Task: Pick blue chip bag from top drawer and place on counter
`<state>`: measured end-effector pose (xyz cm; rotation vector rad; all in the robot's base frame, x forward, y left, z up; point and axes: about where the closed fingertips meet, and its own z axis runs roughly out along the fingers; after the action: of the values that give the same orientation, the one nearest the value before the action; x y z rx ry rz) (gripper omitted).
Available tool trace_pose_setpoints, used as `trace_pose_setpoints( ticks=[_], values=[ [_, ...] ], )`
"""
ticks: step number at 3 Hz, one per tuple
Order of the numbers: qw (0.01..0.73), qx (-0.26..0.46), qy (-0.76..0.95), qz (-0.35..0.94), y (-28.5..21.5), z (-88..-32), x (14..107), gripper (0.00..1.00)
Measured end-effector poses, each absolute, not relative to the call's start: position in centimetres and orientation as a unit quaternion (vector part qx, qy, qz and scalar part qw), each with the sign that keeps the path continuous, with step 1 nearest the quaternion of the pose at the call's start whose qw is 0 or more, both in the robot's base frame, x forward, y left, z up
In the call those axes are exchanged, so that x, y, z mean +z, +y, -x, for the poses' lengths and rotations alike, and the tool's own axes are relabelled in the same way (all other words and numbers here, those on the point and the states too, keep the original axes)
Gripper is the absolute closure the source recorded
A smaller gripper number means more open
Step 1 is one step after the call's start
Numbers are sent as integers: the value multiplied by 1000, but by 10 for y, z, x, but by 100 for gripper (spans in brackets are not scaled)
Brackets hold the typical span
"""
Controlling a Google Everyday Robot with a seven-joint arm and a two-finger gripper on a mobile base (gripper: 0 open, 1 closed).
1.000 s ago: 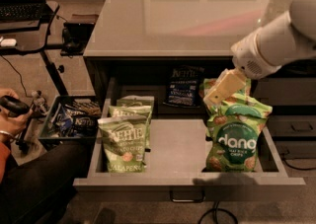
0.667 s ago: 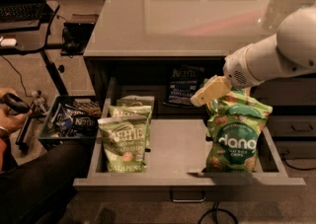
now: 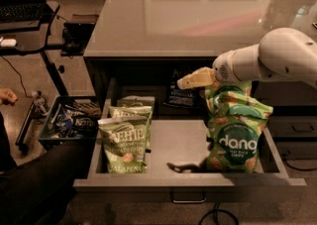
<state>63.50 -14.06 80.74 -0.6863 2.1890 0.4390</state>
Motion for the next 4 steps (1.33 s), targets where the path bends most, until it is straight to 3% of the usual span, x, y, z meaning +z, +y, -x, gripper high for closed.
trace_pose_setpoints(
  ticks=[2,4],
  values=[
    [397,166,861,270,-139,-636,802,0],
    [432,70,846,305,-134,-658,749,0]
  ],
)
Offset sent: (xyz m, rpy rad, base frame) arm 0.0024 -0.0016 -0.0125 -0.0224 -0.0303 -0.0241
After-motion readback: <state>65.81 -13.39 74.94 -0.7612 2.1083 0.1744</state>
